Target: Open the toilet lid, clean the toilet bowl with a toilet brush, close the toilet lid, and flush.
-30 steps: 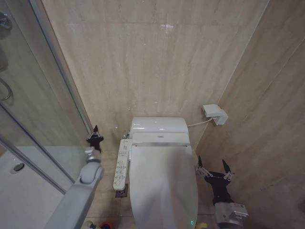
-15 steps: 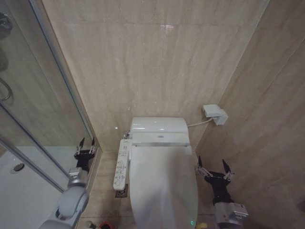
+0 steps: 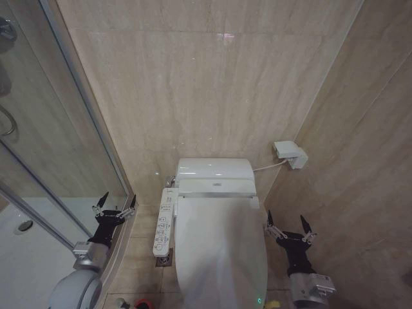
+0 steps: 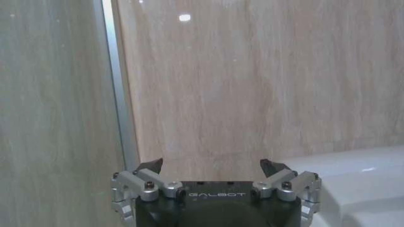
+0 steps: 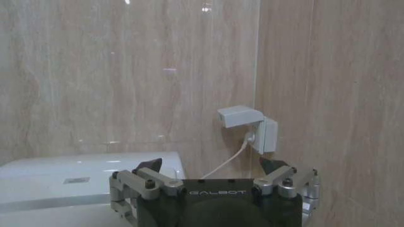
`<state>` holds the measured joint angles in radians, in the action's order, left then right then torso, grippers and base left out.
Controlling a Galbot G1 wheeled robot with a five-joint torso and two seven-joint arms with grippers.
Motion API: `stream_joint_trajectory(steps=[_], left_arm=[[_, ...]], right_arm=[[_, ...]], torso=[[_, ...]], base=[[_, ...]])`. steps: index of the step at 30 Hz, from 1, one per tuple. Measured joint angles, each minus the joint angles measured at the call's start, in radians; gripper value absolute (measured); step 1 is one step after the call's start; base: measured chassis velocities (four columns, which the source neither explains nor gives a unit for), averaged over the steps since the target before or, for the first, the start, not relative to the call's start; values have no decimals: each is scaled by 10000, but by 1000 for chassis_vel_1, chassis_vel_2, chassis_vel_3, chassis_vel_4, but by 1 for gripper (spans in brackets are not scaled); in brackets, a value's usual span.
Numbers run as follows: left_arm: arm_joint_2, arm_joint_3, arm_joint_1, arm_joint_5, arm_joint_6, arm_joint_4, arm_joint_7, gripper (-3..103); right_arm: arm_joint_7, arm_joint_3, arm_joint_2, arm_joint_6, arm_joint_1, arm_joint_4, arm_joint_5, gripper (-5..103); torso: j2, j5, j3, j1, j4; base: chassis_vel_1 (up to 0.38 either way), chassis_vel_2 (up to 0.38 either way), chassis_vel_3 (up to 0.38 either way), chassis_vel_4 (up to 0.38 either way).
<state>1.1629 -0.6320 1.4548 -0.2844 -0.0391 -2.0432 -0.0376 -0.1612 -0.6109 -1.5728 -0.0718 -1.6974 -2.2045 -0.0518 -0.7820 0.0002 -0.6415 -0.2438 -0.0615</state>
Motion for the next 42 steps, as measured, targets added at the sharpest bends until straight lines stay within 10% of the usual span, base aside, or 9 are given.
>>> stream_joint_trajectory(steps=[17,42], left_arm=[[1112,-446,2743,455,-646,-2286,124,100],[1388,-191,2731,620,-988,-2141,121,100]], right_arm=[[0,0,0,0,0,0,0,100],[0,0,1,0,0,0,0,100]], torso=[[0,-1,-1,1,1],[3,-3,-2,-4,1]], base=[[0,0,0,0],[50,-24,-51,25]])
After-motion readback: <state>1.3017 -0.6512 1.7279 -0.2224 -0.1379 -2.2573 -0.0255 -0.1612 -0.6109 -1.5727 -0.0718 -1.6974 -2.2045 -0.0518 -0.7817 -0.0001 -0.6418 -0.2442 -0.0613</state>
